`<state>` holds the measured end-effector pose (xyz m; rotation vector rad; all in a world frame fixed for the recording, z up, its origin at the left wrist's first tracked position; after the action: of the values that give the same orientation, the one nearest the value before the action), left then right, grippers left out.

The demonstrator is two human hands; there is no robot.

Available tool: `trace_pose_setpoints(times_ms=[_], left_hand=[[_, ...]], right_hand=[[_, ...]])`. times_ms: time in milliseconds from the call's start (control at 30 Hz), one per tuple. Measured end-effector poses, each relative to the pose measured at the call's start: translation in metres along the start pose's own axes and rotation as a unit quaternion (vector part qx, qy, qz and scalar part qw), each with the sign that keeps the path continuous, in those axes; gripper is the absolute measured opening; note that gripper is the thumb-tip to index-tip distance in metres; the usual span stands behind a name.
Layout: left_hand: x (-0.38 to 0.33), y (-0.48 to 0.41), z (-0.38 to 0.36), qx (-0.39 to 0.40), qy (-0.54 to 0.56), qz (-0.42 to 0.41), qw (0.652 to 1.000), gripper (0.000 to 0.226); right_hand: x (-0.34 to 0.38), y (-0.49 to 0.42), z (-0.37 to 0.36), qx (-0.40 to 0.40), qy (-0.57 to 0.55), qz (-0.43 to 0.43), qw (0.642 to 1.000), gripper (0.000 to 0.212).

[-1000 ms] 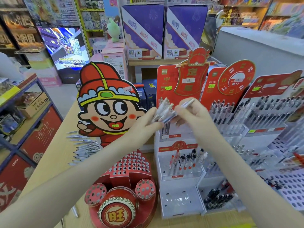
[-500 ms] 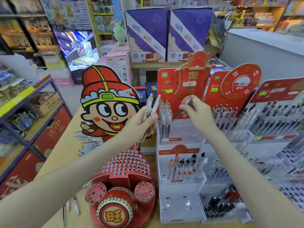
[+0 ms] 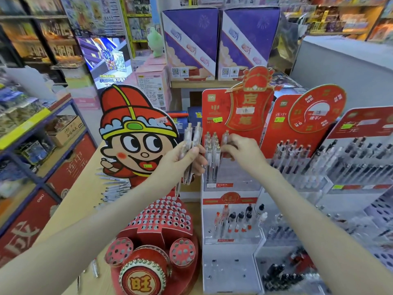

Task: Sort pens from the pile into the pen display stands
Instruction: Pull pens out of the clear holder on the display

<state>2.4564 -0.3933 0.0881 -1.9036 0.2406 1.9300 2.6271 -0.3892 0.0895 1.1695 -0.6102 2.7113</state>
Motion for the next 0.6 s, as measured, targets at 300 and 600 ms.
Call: trace_pose_setpoints(times_ms=[300,600], left_hand=[[0.0,-0.004,-0.004,0.01,-0.005,-0.007,1.0,0.026],[-0.001,-0.004,-0.006,0.021,-0.007,-0.017,1.0,0.023]], right_hand=[[0.004,0.001,-0.004,0.008,0.009,0.013,1.0,0.015],[-0.005,0.005,-0.01,0.02,0.039,0.006,0.999,0.013]])
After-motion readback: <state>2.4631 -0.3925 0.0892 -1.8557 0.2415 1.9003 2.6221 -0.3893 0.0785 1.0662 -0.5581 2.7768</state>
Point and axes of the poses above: each hand's wrist, its own y-axis away from the middle knuckle, its own z-axis out of the back of the hand, x = y × z, the point moved 9 cm from there along -y, towards the middle knuckle, and after that the axes turned 9 degrees about -x, right-handed, at the moved point
